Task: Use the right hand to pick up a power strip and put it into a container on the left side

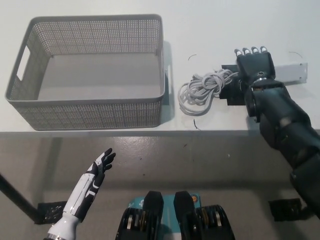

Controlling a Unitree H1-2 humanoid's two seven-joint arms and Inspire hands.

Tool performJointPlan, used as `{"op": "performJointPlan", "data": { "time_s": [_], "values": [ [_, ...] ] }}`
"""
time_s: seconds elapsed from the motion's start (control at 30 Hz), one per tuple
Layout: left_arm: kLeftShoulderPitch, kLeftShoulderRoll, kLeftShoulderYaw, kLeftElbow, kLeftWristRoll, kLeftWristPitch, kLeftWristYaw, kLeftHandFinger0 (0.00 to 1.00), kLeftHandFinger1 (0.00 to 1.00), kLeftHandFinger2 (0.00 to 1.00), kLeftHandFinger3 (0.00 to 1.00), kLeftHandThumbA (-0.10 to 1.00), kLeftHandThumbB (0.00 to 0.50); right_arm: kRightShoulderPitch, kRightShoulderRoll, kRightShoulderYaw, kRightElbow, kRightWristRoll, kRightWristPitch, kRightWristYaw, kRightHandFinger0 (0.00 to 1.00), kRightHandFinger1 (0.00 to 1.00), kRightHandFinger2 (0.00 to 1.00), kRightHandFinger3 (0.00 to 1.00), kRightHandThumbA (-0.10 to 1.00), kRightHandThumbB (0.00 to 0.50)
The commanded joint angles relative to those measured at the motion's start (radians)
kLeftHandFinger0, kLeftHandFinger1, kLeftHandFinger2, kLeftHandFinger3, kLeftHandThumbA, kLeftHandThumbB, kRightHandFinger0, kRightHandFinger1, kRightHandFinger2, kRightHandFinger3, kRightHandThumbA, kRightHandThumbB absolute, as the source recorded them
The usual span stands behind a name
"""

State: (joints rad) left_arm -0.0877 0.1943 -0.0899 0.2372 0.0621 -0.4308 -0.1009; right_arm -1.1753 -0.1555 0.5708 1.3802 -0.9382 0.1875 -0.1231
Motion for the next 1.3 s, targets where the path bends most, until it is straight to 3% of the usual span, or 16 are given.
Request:
{"op": "performJointPlan", "data": {
  "time_s": [0.0,0.03,0.07,0.1,0.13,0.23,0.3,0.37,0.4,0.53,0.77,0.83,0.87,1.03,1.17,1.27],
  "values": [
    [-0.016,0.014,0.011,-0.022,-0.025,-0.039,-0.017,1.00,1.00,1.00,1.00,1.00,0.224,-0.094,0.006,0.008,0.013,0.039,-0.042,-0.109,1.00,1.00,1.00,1.00,0.13,0.331],
    [-0.016,0.014,0.011,-0.023,-0.025,-0.039,-0.017,1.00,1.00,1.00,1.00,1.00,0.223,-0.089,0.003,-0.004,0.013,0.052,-0.086,-0.212,0.72,0.82,0.94,1.00,-0.02,0.317],
    [-0.016,0.014,0.010,-0.023,-0.026,-0.039,-0.018,1.00,1.00,1.00,1.00,1.00,0.217,-0.085,0.001,-0.010,0.015,0.059,-0.117,-0.287,0.48,0.56,0.67,0.88,-0.07,0.316],
    [-0.017,0.011,0.009,-0.021,-0.026,-0.039,-0.018,1.00,1.00,1.00,1.00,1.00,0.215,-0.078,-0.004,-0.015,0.015,0.063,-0.158,-0.374,0.08,0.18,0.30,0.63,-0.10,0.249],
    [-0.019,0.010,0.008,-0.021,-0.025,-0.039,-0.017,1.00,1.00,1.00,1.00,1.00,0.214,-0.075,-0.009,-0.019,0.014,0.069,-0.207,-0.451,0.00,0.01,0.19,0.48,-0.10,0.225],
    [-0.023,0.012,0.010,-0.023,-0.031,-0.039,-0.019,1.00,1.00,1.00,1.00,1.00,0.214,-0.079,-0.010,-0.041,0.014,0.095,-0.272,-0.505,0.00,0.03,0.31,0.23,-0.10,0.160],
    [-0.029,0.018,0.010,-0.024,-0.040,-0.033,-0.028,1.00,1.00,1.00,1.00,1.00,0.215,-0.083,-0.008,-0.063,0.008,0.118,-0.305,-0.540,0.00,0.06,0.52,0.20,-0.10,0.149],
    [-0.031,0.019,0.010,-0.027,-0.040,-0.026,-0.029,1.00,1.00,1.00,1.00,1.00,0.223,-0.081,-0.005,-0.089,0.007,0.143,-0.344,-0.570,0.00,0.10,0.60,0.31,-0.10,0.129],
    [-0.032,0.019,0.010,-0.023,-0.041,-0.032,-0.029,1.00,1.00,1.00,1.00,1.00,0.211,-0.080,-0.003,-0.096,0.005,0.150,-0.359,-0.586,0.00,0.16,0.65,0.46,-0.10,0.122],
    [-0.034,0.021,0.007,-0.018,-0.040,-0.039,-0.031,1.00,1.00,1.00,1.00,1.00,0.196,-0.072,-0.002,-0.115,0.000,0.165,-0.391,-0.638,0.00,0.21,0.67,0.77,-0.10,0.125],
    [-0.028,0.022,0.008,-0.018,-0.028,-0.039,-0.023,1.00,1.00,1.00,1.00,1.00,0.179,-0.078,-0.015,-0.157,-0.008,0.197,-0.478,-0.702,0.00,0.24,0.69,0.80,-0.10,0.089],
    [-0.028,0.023,0.008,-0.019,-0.033,-0.039,-0.026,1.00,1.00,1.00,1.00,1.00,0.176,-0.092,-0.028,-0.145,-0.019,0.175,-0.501,-0.770,0.00,0.24,0.69,0.73,-0.10,0.176],
    [-0.027,0.023,0.008,-0.019,-0.035,-0.039,-0.027,1.00,1.00,1.00,1.00,1.00,0.175,-0.098,-0.032,-0.148,-0.022,0.176,-0.518,-0.787,0.00,0.25,0.72,0.74,-0.10,0.173],
    [-0.021,0.020,0.008,-0.020,-0.038,-0.037,-0.027,1.00,1.00,1.00,1.00,1.00,0.178,-0.136,-0.055,-0.163,-0.049,0.174,-0.524,-0.806,0.00,0.37,0.76,0.99,-0.10,0.119],
    [-0.017,0.022,0.006,-0.022,-0.027,-0.039,-0.023,1.00,1.00,1.00,1.00,1.00,0.170,-0.174,-0.085,-0.166,-0.094,0.150,-0.546,-0.875,0.00,0.37,0.75,0.95,-0.10,0.107],
    [-0.017,0.022,0.010,-0.026,-0.036,-0.028,-0.025,1.00,1.00,1.00,1.00,1.00,0.180,-0.202,-0.101,-0.178,-0.129,0.148,-0.563,-0.906,0.00,0.32,0.71,0.89,-0.10,0.040]
  ]
}}
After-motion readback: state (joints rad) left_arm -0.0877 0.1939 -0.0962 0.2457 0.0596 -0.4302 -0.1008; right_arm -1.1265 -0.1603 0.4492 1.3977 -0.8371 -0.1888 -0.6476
